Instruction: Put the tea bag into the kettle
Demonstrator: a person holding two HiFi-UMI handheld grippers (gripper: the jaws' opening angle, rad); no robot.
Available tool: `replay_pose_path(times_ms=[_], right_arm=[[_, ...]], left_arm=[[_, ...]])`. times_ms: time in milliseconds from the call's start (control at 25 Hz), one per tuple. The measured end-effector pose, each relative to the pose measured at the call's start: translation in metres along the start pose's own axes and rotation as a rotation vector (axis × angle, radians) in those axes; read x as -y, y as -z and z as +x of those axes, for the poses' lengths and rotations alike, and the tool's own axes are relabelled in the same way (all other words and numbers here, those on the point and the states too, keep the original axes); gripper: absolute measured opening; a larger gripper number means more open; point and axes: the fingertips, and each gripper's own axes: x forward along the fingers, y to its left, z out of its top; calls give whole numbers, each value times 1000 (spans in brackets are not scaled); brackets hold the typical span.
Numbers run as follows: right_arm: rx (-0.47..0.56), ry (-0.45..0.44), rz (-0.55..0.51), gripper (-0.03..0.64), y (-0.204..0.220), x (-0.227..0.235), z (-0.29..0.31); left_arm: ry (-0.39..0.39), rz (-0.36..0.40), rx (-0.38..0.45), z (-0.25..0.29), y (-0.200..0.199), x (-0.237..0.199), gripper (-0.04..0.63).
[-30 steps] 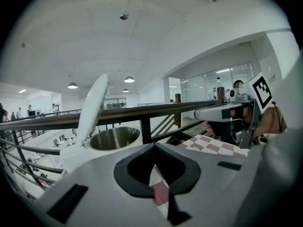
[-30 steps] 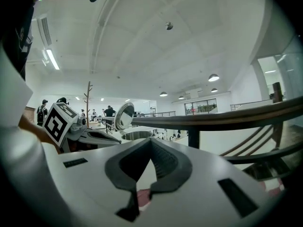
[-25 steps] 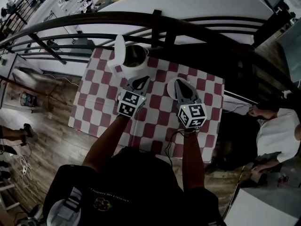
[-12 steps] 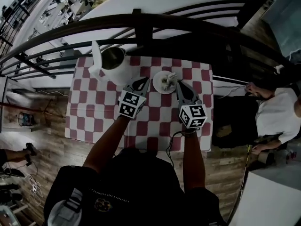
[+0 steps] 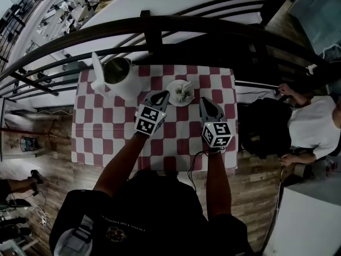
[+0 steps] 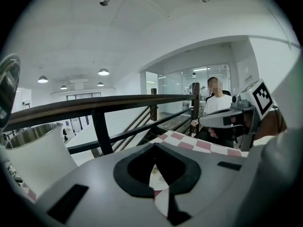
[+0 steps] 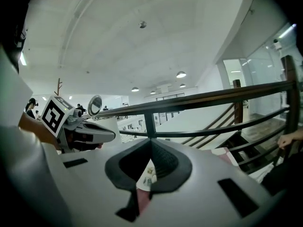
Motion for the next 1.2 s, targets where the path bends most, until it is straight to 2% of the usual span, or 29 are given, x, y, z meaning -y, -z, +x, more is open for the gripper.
replay_pose_path(times_ms=[1000,1080,1200], right_arm=[[-174,25,83,14,77,12,36],[-191,20,87,25,81,11,40],[-225,5,99,91,89,8,46]], left_arm=[[51,-18,-106,43,43,-9,-2],[55,-25,-113,45,46,-10,-2],[63,-34,-123,49,51,-9,-2]])
